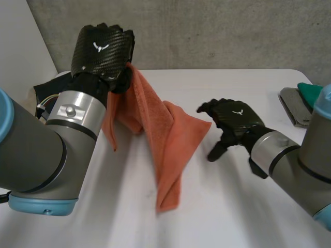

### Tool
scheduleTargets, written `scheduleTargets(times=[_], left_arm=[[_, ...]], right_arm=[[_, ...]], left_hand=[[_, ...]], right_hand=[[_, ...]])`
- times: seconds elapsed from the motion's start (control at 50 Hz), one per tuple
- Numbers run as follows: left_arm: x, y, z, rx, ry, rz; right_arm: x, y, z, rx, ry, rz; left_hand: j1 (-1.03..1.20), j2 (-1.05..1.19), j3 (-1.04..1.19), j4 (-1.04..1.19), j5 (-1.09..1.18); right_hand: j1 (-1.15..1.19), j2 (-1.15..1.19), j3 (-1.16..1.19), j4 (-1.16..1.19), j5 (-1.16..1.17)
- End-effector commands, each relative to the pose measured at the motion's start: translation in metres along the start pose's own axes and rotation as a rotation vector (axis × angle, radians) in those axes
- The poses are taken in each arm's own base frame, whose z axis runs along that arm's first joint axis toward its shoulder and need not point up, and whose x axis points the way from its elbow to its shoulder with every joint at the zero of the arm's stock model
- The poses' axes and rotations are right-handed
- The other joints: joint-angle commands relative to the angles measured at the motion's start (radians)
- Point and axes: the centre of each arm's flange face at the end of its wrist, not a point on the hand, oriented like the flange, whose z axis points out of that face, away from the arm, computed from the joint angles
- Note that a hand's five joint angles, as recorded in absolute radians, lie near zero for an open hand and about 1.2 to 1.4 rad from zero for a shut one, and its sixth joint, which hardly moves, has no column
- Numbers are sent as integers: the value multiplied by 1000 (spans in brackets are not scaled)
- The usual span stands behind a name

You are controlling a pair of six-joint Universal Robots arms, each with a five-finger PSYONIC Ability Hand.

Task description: Fold the laundry.

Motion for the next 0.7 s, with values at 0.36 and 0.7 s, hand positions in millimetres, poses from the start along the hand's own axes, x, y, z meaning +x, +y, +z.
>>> scheduleTargets(times=[0.36, 0.7], left_arm=[[0, -64, 24, 160, 40, -24], [3, -36, 25, 85, 40, -13]], right_arm=[[-31, 17, -1, -74, -35, 408], [-73, 69, -16, -219, -124, 86]], left_hand=[[254, 199, 205, 194, 249], [254, 199, 205, 194, 249]], right_hand=[[27, -8, 10, -12, 5], [144, 109, 128, 106, 122]])
